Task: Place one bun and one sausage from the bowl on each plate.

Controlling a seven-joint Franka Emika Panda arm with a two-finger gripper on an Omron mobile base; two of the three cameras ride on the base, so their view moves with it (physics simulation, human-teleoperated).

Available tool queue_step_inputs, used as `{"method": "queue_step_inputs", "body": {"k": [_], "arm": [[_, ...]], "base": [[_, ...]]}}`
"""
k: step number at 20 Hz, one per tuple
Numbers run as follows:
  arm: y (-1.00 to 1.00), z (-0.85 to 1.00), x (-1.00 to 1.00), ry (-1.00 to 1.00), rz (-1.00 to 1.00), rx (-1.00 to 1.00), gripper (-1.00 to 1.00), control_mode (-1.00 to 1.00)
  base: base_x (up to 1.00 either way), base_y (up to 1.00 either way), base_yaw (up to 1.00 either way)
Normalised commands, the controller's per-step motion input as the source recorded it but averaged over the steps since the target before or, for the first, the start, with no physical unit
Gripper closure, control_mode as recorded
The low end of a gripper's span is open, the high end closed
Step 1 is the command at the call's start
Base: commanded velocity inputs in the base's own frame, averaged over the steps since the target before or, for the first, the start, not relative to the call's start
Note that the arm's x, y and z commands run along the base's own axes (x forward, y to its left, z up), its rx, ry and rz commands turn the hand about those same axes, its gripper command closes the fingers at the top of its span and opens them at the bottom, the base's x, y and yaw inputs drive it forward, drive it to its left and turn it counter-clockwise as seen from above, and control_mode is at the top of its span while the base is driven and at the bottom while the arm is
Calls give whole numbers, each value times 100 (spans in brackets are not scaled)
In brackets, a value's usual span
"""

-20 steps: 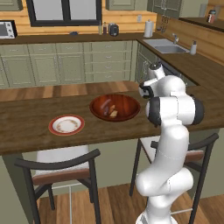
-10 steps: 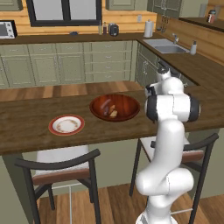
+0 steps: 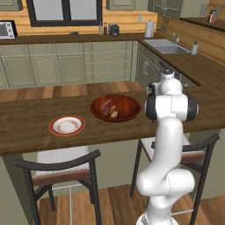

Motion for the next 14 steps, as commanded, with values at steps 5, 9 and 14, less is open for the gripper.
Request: {"method": "queue_step_inputs", "body": {"k": [5,9,14], "arm": [[0,-34,20,0,0,0,100,-100],[0,-32,26,0,0,0,100,-100],[0,-17,23,0,0,0,100,-100]], "base": [[0,0,0],[0,0,0],[0,0,0]]}}
